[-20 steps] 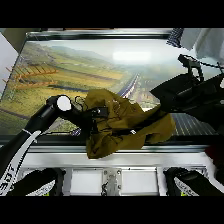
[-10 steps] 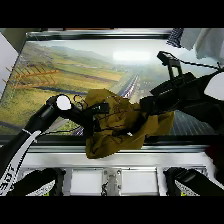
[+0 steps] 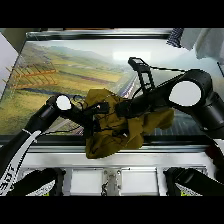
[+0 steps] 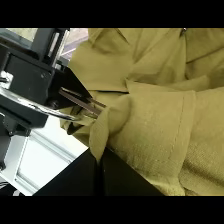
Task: Fold the clothes and pants, and hang the long-sleeved shirts on hangers.
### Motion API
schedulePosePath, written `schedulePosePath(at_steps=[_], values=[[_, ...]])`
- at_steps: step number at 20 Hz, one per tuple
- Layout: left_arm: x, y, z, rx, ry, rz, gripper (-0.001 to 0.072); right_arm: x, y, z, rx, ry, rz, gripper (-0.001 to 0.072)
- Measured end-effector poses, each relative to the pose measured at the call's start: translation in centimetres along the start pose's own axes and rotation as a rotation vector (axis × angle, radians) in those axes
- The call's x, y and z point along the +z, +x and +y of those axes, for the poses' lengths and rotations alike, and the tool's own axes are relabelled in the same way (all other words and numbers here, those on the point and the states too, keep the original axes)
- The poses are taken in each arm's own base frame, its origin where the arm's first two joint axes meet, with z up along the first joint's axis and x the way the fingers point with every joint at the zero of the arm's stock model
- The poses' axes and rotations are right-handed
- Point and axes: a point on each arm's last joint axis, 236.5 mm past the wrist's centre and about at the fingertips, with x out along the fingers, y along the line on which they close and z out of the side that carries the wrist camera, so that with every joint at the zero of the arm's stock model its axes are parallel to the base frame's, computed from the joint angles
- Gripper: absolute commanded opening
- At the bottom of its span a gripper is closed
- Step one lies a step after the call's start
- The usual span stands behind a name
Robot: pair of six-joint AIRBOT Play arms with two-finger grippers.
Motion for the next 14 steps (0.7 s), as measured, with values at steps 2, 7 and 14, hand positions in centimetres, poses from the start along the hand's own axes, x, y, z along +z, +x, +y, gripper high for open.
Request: schedulePosePath(at_steps=[2, 7, 14], values=[[0.0, 0.0, 0.0, 0.000, 0.000, 0.000, 0.0010, 0.1, 0.3, 0.2, 0.003, -0.001, 0.000, 0.0025], [0.0, 0.0, 0.0, -0.001, -0.001, -0.002, 0.0010, 0.1, 0.5, 0.5, 0.011, 0.002, -0.001, 0.0615], [0.1, 0.0, 0.0, -0.001, 0.000, -0.002, 0.0010, 0.0, -1.5, 0.3, 0.030, -0.045, -0.017, 0.0705]])
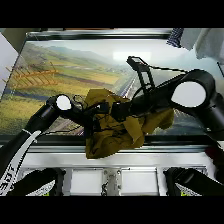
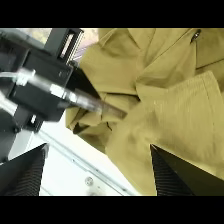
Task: Fold the clothes and pants, and hang the long-sleeved shirts on hangers.
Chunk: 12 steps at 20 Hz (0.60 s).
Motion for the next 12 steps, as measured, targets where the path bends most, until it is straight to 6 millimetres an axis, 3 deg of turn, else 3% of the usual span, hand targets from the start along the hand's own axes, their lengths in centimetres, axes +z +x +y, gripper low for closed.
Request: schedulePosePath(at_steps=[3, 6, 9, 12], values=[[0.0, 0.0, 0.0, 0.001, 0.000, 0.001, 0.0010, 0.0, -2.8, -1.0, 0.022, -0.067, -0.006, 0.0705], [0.0, 0.0, 0.0, 0.001, 0.001, 0.002, 0.0010, 0.2, -5.2, -3.9, 0.002, -0.176, 0.004, 0.0705], [0.0, 0.0, 0.0, 0.001, 0.001, 0.002, 0.0010, 1.4, -6.6, -6.5, -0.008, -0.215, -0.027, 0.0706], [0.0, 0.0, 0.0, 0.000, 0.001, 0.002, 0.0010, 2.7, -7.2, -7.9, -0.015, -0.226, -0.074, 0.0706]])
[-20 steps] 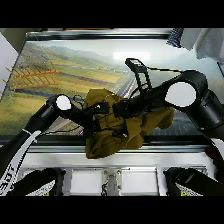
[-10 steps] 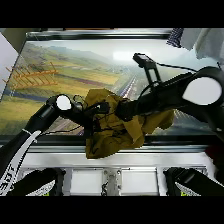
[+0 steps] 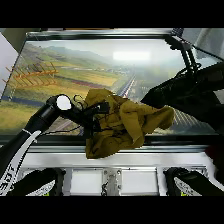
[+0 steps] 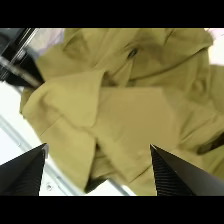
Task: Fold the clothes and pants, and hang the long-sleeved shirts on hangers.
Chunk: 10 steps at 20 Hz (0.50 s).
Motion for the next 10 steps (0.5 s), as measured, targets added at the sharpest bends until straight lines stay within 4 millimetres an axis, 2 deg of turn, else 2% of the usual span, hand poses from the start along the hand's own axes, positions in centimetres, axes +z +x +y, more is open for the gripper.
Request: schedulePosePath(at_steps=[2, 5, 10], values=[[0.0, 0.0, -0.1, -0.002, 0.000, 0.001, 0.0010, 0.8, -0.1, -0.7, -0.011, -0.053, -0.033, 0.0705], [0.0, 0.0, -0.1, -0.002, 0.000, 0.001, 0.0010, 1.0, -0.5, -1.4, -0.008, -0.226, -0.049, 0.0706], [0.0, 0.0, -0.1, -0.002, -0.001, 0.001, 0.0010, -0.8, -1.3, -4.3, 0.101, -0.340, -0.097, 0.0705]])
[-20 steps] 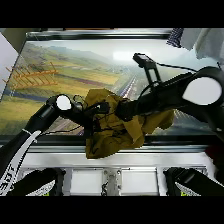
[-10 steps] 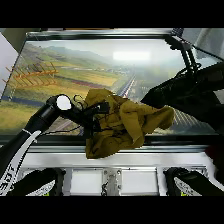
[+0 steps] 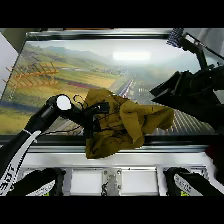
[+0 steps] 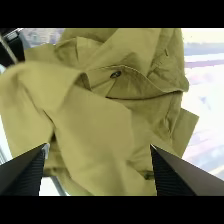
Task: Fold the clothes and pants, and hang the long-sleeved shirts on hangers.
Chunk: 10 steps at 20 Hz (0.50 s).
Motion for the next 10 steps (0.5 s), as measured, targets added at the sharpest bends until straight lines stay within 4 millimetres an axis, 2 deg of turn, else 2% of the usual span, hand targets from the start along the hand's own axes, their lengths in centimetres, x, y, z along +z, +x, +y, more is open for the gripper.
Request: schedulePosePath(at_steps=[5, 10], values=[[0.0, 0.0, 0.0, -0.001, -0.002, 0.000, 0.0010, -4.4, -1.1, -2.4, 0.096, -0.048, -0.132, 0.0705], [-0.1, 0.0, -0.3, -0.011, -0.002, 0.004, 0.0010, -7.7, -0.7, -3.1, 0.178, -0.043, -0.246, 0.0705]])
